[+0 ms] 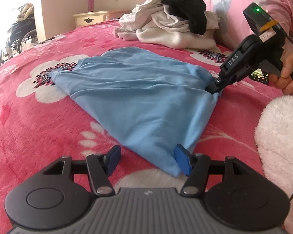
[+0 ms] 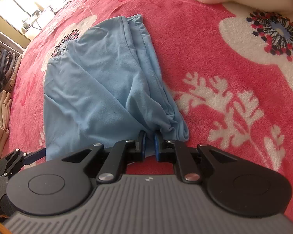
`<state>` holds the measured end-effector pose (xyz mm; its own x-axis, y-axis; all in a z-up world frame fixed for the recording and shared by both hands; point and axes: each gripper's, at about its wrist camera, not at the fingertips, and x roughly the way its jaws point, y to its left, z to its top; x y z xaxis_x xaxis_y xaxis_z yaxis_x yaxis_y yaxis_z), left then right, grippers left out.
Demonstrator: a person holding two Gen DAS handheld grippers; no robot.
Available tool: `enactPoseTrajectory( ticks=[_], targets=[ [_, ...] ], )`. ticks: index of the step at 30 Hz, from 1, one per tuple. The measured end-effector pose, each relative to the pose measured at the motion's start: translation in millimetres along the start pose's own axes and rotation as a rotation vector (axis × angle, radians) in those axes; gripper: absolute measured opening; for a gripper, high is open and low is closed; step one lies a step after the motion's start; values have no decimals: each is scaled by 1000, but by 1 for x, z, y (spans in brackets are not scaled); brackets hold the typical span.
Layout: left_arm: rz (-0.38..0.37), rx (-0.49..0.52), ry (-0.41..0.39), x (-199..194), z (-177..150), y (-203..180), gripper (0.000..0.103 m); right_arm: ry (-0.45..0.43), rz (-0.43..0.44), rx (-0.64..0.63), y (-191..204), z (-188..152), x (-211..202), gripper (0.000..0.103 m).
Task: Fold clothes
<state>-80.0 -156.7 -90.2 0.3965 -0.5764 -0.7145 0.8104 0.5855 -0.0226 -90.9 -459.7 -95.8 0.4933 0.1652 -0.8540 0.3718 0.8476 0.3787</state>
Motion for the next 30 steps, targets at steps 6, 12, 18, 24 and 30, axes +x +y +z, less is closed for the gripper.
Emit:
enactPoseTrajectory(
  ticks=[6, 12, 18, 24, 30],
  targets=[
    [23, -29, -64, -23, 10, 8, 61, -1, -1, -3, 0, 1, 0, 8],
    [18, 5, -56, -1, 28, 2, 59, -20, -6, -26, 3, 0, -5, 10],
    [2, 7, -12, 23, 15, 3, 58, -179, -27, -119, 28, 5, -39, 28],
    [-23, -4, -36, 23, 6, 7, 60, -223, -62, -243, 60, 45, -24, 29],
    [-34, -3, -51, 24, 3, 7, 60, -249, -79, -200, 54, 105, 20, 29]
  ],
)
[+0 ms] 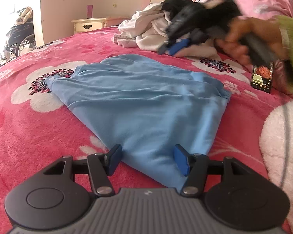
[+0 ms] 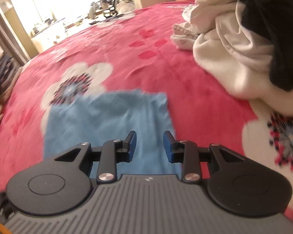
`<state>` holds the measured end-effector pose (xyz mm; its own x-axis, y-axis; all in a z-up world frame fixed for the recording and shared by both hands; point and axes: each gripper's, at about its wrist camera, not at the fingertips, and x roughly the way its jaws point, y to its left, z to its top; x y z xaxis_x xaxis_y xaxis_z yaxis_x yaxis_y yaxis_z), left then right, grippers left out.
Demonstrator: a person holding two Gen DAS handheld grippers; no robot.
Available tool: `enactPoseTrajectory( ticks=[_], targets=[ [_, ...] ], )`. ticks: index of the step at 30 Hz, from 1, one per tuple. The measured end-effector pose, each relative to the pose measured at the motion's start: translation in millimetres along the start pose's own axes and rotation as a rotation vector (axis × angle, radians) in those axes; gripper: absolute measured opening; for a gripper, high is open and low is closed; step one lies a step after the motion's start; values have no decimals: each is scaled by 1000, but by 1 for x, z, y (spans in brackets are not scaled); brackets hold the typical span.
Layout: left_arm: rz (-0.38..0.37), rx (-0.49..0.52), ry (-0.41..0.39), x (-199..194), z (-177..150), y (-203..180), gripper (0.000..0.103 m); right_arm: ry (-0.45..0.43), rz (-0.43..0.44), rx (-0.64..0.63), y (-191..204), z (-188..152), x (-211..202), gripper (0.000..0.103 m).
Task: Fold clothes
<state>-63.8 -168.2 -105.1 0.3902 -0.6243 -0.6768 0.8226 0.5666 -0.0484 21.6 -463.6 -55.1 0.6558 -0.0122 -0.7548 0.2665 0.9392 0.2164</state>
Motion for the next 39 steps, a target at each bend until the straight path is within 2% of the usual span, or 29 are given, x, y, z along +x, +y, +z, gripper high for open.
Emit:
enactPoseTrajectory(
  ticks=[5, 9, 10, 12, 14, 18, 26, 28, 31, 36, 39],
  targets=[
    [-4, -2, -7, 1, -2, 1, 60, 19, 58, -34, -2, 26, 38, 29],
    [-7, 0, -16, 2, -4, 2, 61, 63, 68, -64, -1, 33, 59, 26],
    [-8, 0, -18, 2, -4, 2, 61, 73, 76, -72, 0, 34, 63, 24],
    [-8, -1, -24, 2, -6, 2, 61, 90, 78, -98, 3, 33, 67, 10],
    [-7, -3, -28, 2, -6, 2, 61, 65, 66, -122, 8, 31, 62, 4],
    [-6, -5, -32, 3, -7, 3, 61, -34, 21, -130, 8, 32, 44, 3],
    [-1, 16, -31, 4, -7, 2, 61, -39, -70, -166, -2, 28, 73, 4],
    [0, 20, -31, 4, -8, 2, 61, -48, -67, -154, -4, 27, 72, 5],
    [2, 26, -32, 4, -8, 1, 61, -102, -60, -72, -14, 31, 47, 8],
    [7, 30, -32, 3, -8, 0, 61, 19, 119, 76, -40, 22, 7, 10],
    [9, 31, -32, 3, -8, -1, 61, 144, 153, 72, -38, -1, -2, 15]
  ],
)
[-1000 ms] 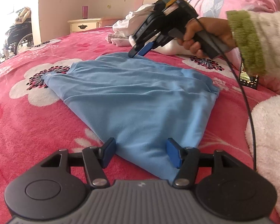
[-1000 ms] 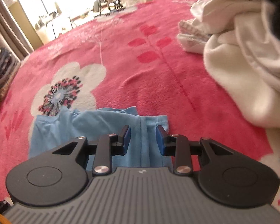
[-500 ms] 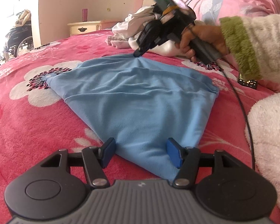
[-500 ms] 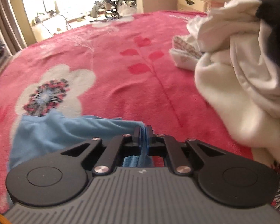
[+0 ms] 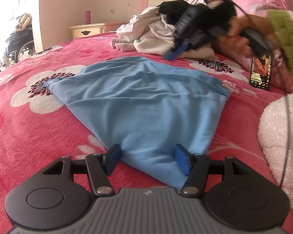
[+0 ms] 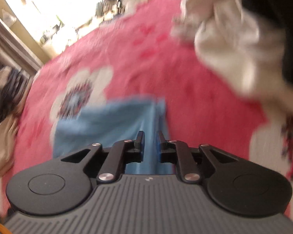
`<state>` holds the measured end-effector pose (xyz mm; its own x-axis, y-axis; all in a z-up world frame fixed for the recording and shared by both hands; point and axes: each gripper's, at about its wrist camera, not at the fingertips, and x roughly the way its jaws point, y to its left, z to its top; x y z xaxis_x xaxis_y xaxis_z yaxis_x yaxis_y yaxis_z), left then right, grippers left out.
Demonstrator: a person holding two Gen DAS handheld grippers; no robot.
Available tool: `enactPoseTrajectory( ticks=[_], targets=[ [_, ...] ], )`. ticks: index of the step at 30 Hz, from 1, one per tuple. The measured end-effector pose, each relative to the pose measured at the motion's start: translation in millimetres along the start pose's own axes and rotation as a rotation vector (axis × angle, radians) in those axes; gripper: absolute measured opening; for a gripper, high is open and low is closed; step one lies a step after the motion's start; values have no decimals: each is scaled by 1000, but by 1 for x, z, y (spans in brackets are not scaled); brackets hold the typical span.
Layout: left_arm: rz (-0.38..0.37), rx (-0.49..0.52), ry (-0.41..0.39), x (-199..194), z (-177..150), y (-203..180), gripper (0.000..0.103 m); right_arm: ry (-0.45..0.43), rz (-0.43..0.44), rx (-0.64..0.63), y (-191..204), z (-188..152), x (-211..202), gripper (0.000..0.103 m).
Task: Fold clothes
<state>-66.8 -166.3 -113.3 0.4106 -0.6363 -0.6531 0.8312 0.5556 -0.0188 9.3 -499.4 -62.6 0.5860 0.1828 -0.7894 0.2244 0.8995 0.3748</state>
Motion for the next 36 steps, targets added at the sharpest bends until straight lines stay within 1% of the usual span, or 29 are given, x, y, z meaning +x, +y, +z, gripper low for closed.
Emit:
enactPoseTrajectory(
  ticks=[3, 4, 6, 9, 11, 13, 16, 18, 19, 20, 21, 22, 23, 24, 26, 27, 28, 29, 31, 35, 36],
  targets=[
    [3, 2, 0, 0, 0, -1, 62, 64, -23, -31, 2, -22, 3, 15],
    [5, 5, 0, -1, 0, -1, 62, 65, -23, -27, 2, -27, 3, 15],
    [7, 13, 1, -1, 0, -2, 62, 33, -20, -27, 3, -31, 0, 3],
    [7, 15, 4, -1, 0, -1, 62, -64, -41, -11, 3, -34, -12, 2],
    [5, 13, 6, -1, 0, -1, 62, -81, -77, 4, -3, -35, -11, 2],
    [5, 17, 6, -2, 0, -2, 62, -72, -135, 16, -12, -35, -2, 1],
    [3, 18, 4, -2, -1, -1, 62, -73, -166, 117, -28, -36, -5, 5],
    [2, 18, 3, -2, -1, -1, 62, -101, -96, 169, -30, -41, -18, 6],
    [2, 18, 2, -2, -1, -1, 62, -99, -58, 184, -28, -43, -25, 6],
    [1, 19, 2, -3, -1, -1, 62, -90, -34, 183, -25, -46, -31, 7],
    [1, 19, 1, -3, -2, -1, 62, -79, -13, 179, -21, -50, -38, 12],
    [0, 19, 1, -3, -2, -1, 62, -60, -10, 165, -17, -53, -41, 16],
    [0, 19, 0, -3, -2, -1, 62, -38, -11, 149, -13, -56, -43, 25],
    [-1, 20, -1, -3, -2, -1, 62, -15, -5, 139, -11, -59, -45, 29],
    [-2, 20, -2, -3, -2, -1, 62, 24, 4, 136, -8, -66, -45, 29],
    [-2, 20, -3, -3, -3, -1, 62, 47, -1, 129, -8, -69, -41, 25],
    [-2, 21, -2, -3, -3, -1, 62, 62, -16, 120, -7, -72, -38, 17],
    [-2, 21, -1, -3, -2, 0, 62, 67, -33, 116, -6, -75, -37, 2],
    [-3, 18, 1, -3, -2, 0, 62, 48, -54, 157, -11, -82, -41, 2],
    [-6, 21, 4, -2, -1, 1, 62, 26, -65, 321, -37, -94, -43, 1],
    [-7, 23, 5, -2, -1, 1, 62, 16, -73, 340, -40, -95, -45, 1]
  ],
)
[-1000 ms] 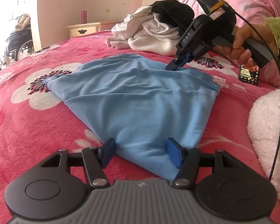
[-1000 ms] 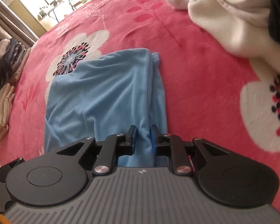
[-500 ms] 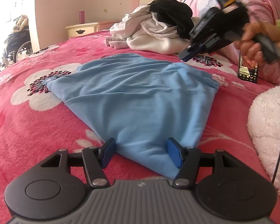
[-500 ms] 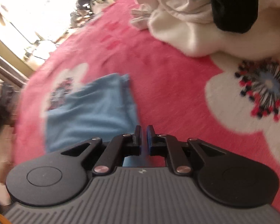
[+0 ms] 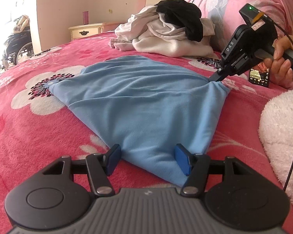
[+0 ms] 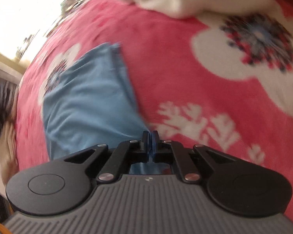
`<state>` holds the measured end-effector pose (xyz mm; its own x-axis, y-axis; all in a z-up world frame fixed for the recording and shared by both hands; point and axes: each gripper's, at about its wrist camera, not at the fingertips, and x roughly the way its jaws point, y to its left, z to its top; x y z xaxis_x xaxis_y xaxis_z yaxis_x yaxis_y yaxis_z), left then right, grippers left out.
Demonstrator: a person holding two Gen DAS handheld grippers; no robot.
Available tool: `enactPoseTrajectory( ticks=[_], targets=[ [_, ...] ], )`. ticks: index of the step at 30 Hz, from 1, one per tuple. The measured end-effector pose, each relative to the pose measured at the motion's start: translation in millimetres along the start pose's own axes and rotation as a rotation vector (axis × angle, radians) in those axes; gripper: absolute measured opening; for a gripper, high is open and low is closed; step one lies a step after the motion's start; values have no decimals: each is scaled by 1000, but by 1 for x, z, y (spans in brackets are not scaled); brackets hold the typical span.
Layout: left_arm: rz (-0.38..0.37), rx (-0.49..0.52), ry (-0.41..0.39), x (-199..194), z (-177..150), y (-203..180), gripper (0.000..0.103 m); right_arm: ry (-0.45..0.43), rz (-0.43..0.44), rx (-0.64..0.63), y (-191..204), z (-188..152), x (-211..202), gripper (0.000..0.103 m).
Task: Fold clothes
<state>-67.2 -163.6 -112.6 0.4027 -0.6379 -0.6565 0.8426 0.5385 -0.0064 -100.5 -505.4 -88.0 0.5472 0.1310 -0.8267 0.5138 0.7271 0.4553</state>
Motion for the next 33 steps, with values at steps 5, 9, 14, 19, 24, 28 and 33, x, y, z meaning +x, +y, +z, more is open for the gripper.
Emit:
enactPoseTrajectory(
  ticks=[5, 9, 14, 19, 24, 28, 33],
  targets=[
    [-4, -2, 1, -1, -1, 1, 62, -82, -10, 2, 1, -6, -18, 5],
    [-7, -5, 0, -2, -2, 1, 62, 24, 68, -179, 31, -16, -12, 3],
    [-14, -18, 8, -10, 0, 5, 60, 78, -109, -118, 22, -15, -2, 0],
    [-29, -40, -44, -32, 6, 12, 58, -26, -139, -168, 45, -10, -29, 6],
    [-87, 43, -45, -16, 13, -5, 58, -19, 42, -377, 117, -1, 10, 6],
    [-56, 89, -16, -5, 0, -20, 55, 23, 43, -447, 150, 24, 82, 2],
    [-77, 23, -24, -11, -7, -14, 55, -154, -109, -349, 150, 85, 101, 5]
  ],
)
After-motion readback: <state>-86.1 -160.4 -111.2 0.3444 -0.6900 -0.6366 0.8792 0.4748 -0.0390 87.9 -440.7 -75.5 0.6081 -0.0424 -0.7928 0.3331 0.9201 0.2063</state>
